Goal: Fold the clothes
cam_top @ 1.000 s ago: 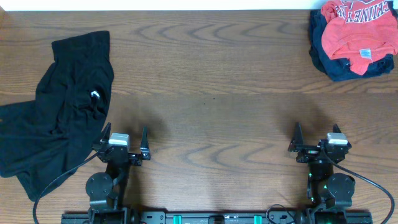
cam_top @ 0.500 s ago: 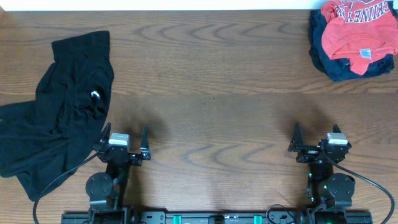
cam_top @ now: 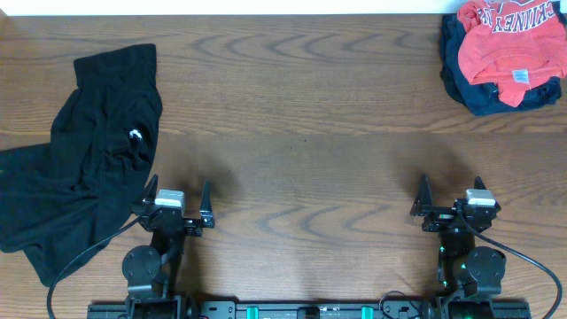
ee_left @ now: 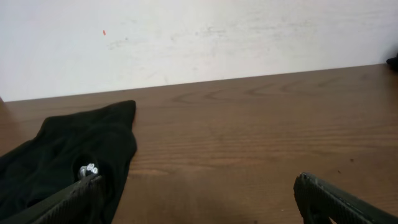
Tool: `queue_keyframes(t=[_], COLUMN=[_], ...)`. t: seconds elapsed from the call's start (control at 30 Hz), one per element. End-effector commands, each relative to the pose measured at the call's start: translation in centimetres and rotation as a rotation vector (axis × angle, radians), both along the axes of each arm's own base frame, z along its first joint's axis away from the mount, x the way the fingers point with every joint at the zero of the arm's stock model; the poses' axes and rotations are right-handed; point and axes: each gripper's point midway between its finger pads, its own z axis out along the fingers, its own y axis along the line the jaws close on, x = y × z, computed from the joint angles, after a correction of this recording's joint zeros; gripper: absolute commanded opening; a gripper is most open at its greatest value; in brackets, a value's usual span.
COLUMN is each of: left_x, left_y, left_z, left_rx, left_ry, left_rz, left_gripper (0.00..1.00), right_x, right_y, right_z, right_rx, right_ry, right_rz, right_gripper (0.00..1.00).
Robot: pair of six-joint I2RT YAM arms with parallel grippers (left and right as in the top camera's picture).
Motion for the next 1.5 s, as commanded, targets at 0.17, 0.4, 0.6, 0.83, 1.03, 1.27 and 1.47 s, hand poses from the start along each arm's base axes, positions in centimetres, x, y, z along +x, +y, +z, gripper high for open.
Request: queue_keyframes(t=[0.17, 0.4, 0.6, 0.83, 1.03, 1.27, 1.47], left_x=[-0.1, -0.1, -0.1, -0.1, 0.1, 0.6, 1.8], left_y=[0.0, 0.0, 0.0, 0.0, 0.0, 0.0, -0.1], left_z=[-1.7, -1.7, -1.7, -2.1, -1.3, 2.0, 4.1], left_rx=[-0.012, -0.013, -0.025, -0.079, -0.096, -0.096, -0.123], left_ry=[0.058, 0.058, 0.059, 0.084, 0.102, 0.104, 0.179], left_rz=[-0.001, -0.001, 0.001, 0.008, 0.011, 0.011, 0.012], left_gripper=[0.98, 0.98, 0.98, 0.98, 0.98, 0.98, 0.98], right_x=[0.0, 0.0, 0.0, 0.0, -0.1, -0.4, -0.6], right_y=[0.1, 0.2, 0.9, 1.5, 2.1, 3.1, 3.4], right_z=[-0.1, -0.1, -0.1, 0.0, 0.6, 3.0, 5.8], right_rx=[-0.005, -0.004, 0.003, 0.005, 0.002, -0.045, -0.06], right_ry=[0.0, -0.001, -0.001, -0.004, -0.02, -0.069, -0.084], right_rz=[0.006, 0.011, 0.053, 0.085, 0.123, 0.183, 0.199], right_gripper=[0.99, 0.99, 0.99, 0.99, 0.99, 0.99, 0.99])
